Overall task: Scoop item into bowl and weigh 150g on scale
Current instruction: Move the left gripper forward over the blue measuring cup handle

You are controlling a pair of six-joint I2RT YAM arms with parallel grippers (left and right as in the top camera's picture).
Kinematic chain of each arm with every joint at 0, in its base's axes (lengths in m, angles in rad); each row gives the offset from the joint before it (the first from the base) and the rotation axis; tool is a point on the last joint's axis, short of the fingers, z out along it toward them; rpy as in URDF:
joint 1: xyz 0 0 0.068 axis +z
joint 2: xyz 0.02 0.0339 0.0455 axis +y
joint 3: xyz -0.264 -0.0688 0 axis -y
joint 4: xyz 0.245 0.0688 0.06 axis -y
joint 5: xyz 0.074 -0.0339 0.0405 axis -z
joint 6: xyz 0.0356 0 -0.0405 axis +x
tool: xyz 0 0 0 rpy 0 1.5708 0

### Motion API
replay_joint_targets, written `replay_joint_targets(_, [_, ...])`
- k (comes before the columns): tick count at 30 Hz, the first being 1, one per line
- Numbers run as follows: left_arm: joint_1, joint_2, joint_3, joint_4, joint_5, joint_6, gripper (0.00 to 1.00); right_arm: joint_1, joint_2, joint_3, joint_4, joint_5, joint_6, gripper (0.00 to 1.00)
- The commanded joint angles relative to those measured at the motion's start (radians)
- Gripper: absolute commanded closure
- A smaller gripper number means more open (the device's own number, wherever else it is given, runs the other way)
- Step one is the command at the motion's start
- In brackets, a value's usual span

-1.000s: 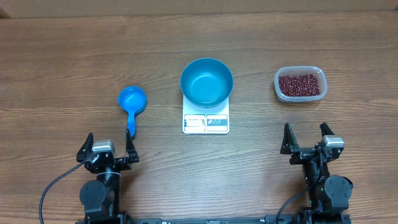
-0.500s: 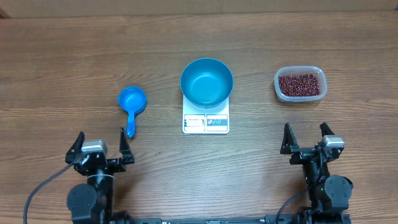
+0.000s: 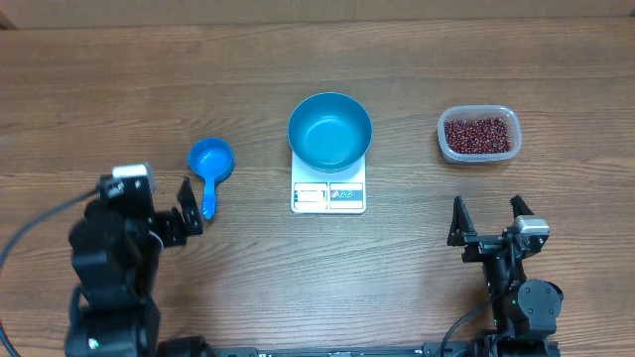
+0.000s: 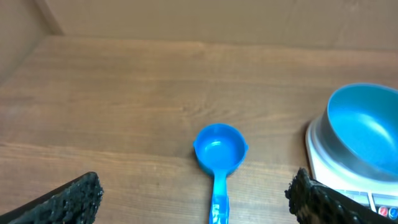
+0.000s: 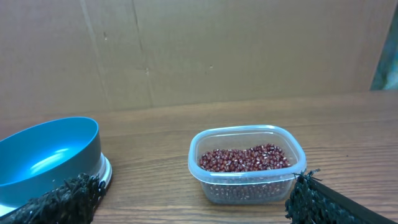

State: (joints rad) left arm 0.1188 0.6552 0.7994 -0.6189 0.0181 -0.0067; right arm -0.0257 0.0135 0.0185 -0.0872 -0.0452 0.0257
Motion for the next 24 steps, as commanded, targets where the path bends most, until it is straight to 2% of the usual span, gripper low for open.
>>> replay_joint_targets(1, [0.005,0.15,0.199,-0.14,0.008,-0.012,0.0,-0.002,-0.01,-0.011,0.006,-0.002,-0.001,0.0])
replay_joint_targets(14, [0.005,0.623,0.713,-0.584,0.021,-0.012,0.01,-0.002,-0.01,-0.011,0.006,-0.002,-0.001,0.0])
replay_joint_targets(19, [0.005,0.771,0.811,-0.696,0.072,-0.012,0.0,-0.002,-0.01,-0.011,0.006,-0.002,-0.001,0.0])
replay_joint_targets(24, [0.005,0.89,0.826,-0.766,0.087,-0.012,0.0,-0.002,-0.01,-0.011,0.006,-0.002,-0.001,0.0])
